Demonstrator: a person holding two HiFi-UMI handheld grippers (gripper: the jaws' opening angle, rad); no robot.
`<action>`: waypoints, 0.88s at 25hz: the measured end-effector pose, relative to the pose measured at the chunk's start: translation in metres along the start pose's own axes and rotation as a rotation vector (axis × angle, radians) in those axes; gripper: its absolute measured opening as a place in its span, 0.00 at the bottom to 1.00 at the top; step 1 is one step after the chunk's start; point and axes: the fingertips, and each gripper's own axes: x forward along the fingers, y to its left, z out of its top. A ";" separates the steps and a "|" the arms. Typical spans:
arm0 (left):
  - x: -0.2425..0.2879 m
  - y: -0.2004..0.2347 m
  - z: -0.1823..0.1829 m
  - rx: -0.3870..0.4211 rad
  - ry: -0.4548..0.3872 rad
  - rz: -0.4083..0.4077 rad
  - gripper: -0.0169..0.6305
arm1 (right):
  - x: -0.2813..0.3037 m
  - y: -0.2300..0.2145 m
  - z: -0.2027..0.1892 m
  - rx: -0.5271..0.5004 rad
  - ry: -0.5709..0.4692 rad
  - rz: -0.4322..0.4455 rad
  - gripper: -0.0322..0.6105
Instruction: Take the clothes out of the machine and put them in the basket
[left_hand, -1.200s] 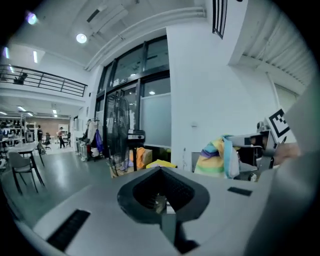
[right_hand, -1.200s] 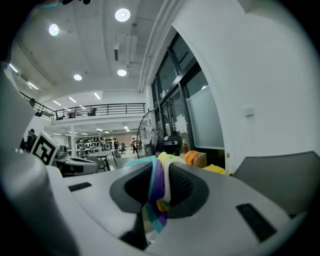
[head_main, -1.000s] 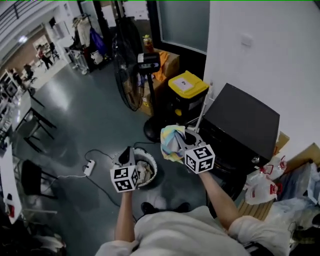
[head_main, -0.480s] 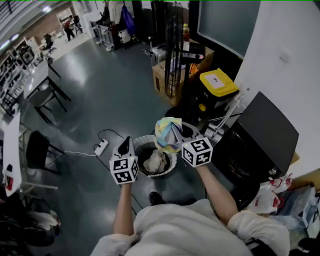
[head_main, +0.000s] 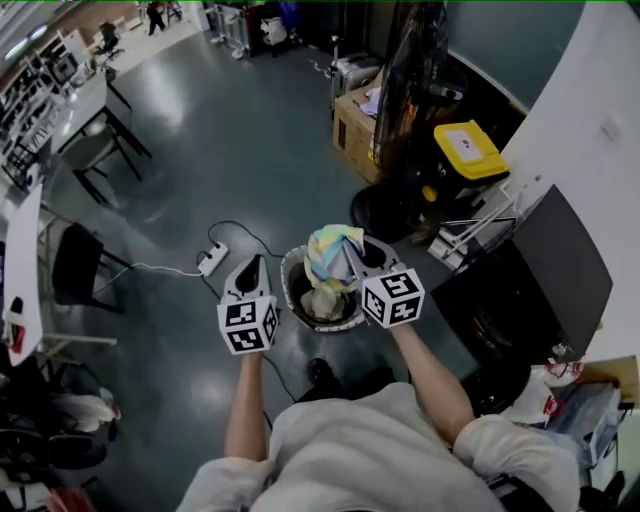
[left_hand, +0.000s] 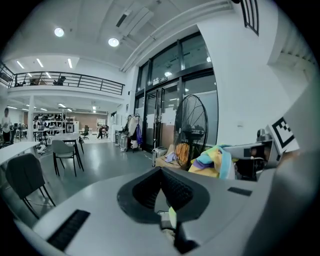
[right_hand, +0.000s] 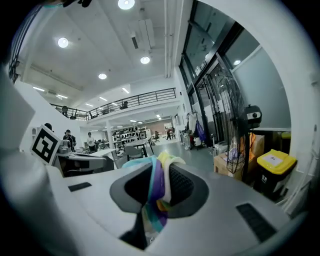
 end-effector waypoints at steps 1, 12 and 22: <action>0.002 0.003 -0.003 -0.005 0.007 0.005 0.05 | 0.006 0.002 -0.005 0.004 0.013 0.008 0.16; 0.029 0.015 -0.055 -0.078 0.069 0.099 0.05 | 0.051 -0.002 -0.084 0.027 0.159 0.123 0.16; 0.058 0.023 -0.124 -0.136 0.159 0.134 0.05 | 0.089 -0.018 -0.181 0.061 0.315 0.152 0.16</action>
